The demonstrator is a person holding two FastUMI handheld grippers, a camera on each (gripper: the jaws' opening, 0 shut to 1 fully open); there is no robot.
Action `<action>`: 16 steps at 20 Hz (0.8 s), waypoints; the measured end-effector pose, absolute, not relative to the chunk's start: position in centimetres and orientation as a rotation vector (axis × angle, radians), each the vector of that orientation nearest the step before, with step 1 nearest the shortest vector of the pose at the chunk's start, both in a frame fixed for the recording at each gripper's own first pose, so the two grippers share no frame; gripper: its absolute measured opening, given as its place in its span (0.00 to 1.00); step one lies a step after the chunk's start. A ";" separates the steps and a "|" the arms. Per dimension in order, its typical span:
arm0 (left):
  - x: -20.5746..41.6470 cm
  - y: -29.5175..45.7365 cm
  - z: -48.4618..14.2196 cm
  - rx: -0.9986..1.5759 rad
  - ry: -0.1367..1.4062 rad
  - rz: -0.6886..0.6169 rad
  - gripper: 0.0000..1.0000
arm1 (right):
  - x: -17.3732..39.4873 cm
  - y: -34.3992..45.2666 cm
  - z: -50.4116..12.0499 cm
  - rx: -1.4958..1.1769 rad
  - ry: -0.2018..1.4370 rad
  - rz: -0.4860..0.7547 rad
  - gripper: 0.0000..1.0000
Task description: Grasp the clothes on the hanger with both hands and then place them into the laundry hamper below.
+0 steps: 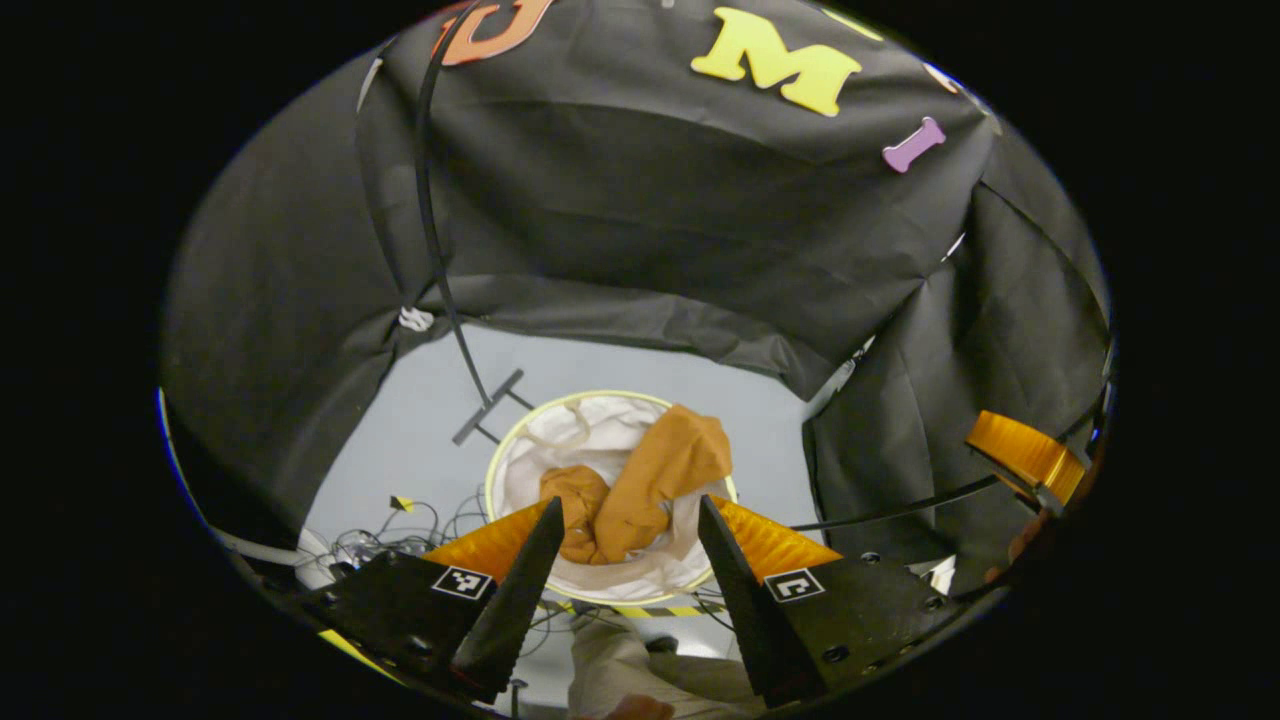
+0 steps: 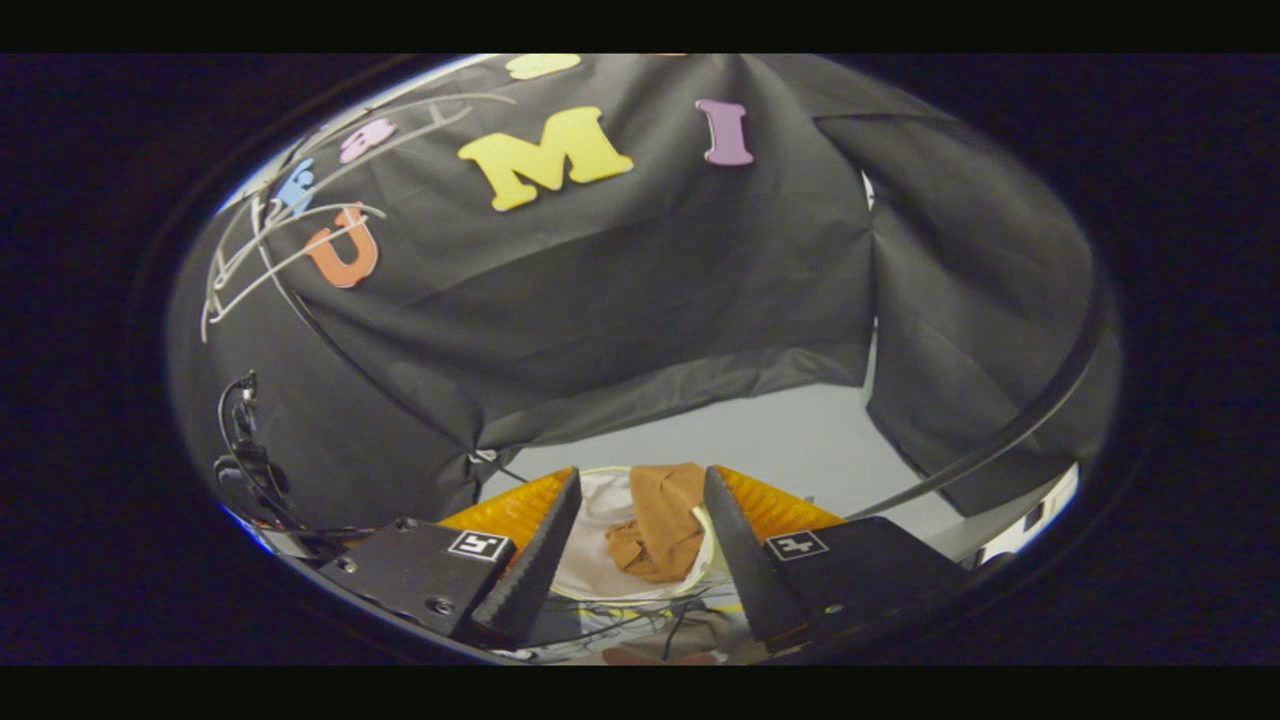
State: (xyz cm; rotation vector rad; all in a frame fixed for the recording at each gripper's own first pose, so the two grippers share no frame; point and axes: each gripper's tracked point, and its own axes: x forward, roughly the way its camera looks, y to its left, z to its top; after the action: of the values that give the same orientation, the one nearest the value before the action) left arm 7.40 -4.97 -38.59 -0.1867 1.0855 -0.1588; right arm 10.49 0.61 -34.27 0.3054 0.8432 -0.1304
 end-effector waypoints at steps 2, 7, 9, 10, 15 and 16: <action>6.7 -4.5 -35.4 -0.152 1.004 -0.128 1.00 | 8.8 -0.4 -31.0 0.241 0.779 -0.119 0.87; 4.4 -5.2 -24.4 -0.112 0.738 -0.093 0.96 | 3.8 -0.3 -22.8 0.193 0.616 -0.028 0.91; 3.0 -5.5 -20.2 -0.107 0.640 -0.087 0.96 | 1.8 -1.2 -19.3 0.189 0.559 0.000 0.96; 2.4 -5.6 -18.3 -0.100 0.597 -0.085 0.95 | 0.5 -1.5 -18.0 0.195 0.530 0.016 0.98; -2.8 -6.5 -9.6 -0.052 0.391 -0.087 0.89 | -4.4 -3.3 -10.3 0.194 0.402 0.052 0.99; -3.8 -6.8 -8.4 -0.043 0.360 -0.080 0.89 | -5.3 -4.0 -8.7 0.192 0.370 0.054 0.99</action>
State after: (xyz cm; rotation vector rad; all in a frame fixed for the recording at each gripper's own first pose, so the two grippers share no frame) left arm -3.84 -6.81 -8.38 -0.0434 0.3598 -0.0795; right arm -5.31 -4.00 -8.73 0.1924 0.3696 0.0539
